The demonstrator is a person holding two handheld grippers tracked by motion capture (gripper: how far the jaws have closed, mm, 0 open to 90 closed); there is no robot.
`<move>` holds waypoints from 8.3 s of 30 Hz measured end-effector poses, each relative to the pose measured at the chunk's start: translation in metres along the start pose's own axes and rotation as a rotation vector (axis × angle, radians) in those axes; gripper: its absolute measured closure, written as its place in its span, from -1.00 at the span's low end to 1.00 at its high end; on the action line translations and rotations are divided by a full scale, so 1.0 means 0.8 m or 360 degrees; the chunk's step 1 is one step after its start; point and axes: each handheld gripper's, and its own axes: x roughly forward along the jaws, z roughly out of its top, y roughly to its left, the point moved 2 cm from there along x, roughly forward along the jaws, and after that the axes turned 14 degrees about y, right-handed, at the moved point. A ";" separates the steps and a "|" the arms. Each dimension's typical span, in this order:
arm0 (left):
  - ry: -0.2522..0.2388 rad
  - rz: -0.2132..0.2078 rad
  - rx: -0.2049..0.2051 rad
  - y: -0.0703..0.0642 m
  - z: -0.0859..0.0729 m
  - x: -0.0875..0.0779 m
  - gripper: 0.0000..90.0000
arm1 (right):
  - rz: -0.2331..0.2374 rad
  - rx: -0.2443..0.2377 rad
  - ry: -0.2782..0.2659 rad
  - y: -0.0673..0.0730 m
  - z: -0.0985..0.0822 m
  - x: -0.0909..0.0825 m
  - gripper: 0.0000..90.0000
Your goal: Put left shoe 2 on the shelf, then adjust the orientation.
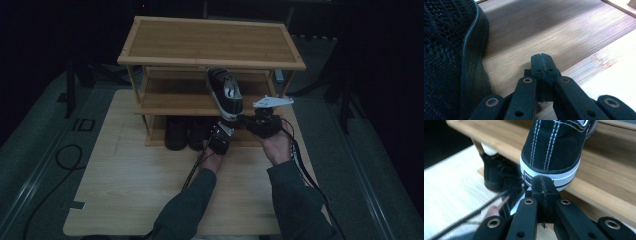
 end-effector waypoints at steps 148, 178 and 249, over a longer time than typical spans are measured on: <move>0.0004 0.0007 0.0016 -0.001 0.000 0.000 1.00 | -0.0426 0.0508 0.0571 -0.121 -0.192 -0.011 0.89; 0.0008 0.0015 0.0025 -0.001 0.000 0.000 1.00 | -0.0237 0.0136 0.0447 -0.053 -0.164 -0.006 0.90; 0.0006 0.0012 0.0020 -0.001 0.000 0.000 1.00 | -0.0170 0.0359 0.0511 -0.063 -0.208 0.006 0.97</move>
